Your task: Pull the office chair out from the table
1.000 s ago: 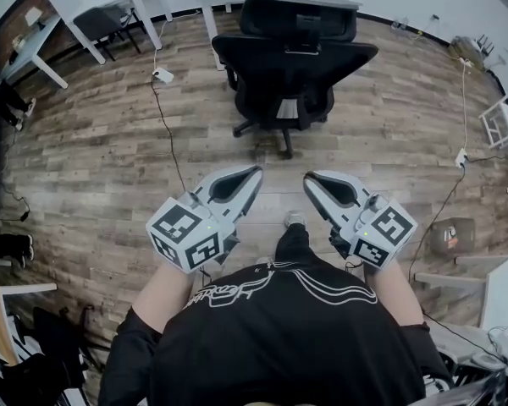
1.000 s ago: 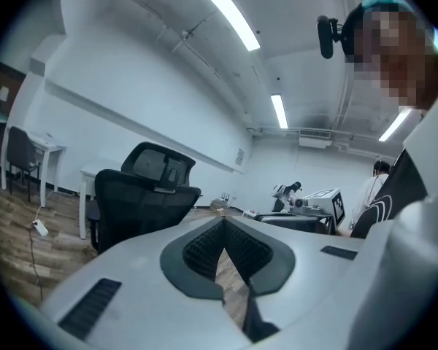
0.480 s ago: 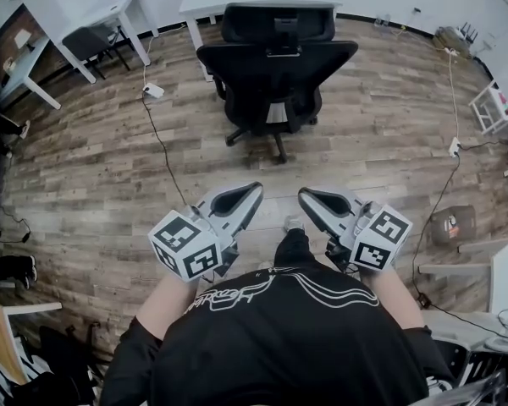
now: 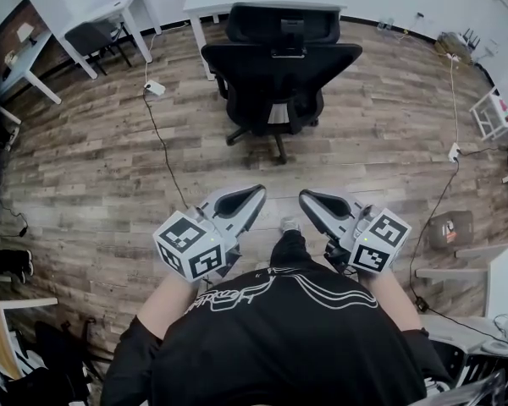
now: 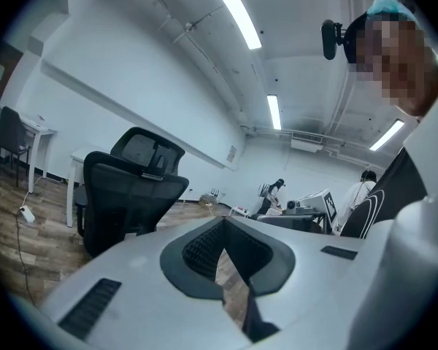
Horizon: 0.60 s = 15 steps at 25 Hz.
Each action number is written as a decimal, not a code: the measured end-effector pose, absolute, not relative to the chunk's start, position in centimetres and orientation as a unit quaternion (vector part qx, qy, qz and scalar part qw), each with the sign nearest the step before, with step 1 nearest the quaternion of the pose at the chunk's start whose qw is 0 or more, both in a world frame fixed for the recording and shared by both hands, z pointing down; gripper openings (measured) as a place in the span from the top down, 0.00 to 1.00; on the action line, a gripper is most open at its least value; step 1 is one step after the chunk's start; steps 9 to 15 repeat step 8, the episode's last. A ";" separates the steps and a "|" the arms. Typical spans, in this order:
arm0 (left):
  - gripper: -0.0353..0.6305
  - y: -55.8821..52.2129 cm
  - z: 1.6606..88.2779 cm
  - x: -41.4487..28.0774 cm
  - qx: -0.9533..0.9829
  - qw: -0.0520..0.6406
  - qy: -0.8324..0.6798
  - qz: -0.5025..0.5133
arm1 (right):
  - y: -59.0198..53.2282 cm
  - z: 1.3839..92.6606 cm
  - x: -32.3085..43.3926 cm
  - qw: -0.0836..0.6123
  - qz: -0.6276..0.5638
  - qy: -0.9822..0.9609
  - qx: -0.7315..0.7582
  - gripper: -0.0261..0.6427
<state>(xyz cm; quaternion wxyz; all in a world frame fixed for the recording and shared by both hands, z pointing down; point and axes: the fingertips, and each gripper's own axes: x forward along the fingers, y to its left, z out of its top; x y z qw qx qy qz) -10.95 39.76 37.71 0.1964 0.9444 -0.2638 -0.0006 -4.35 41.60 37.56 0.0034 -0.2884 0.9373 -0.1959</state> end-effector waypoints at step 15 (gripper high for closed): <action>0.94 39.2 37.6 -10.9 0.943 0.196 -0.269 -0.001 | 40.8 37.7 -4.4 -0.004 -0.188 0.939 -0.287 0.91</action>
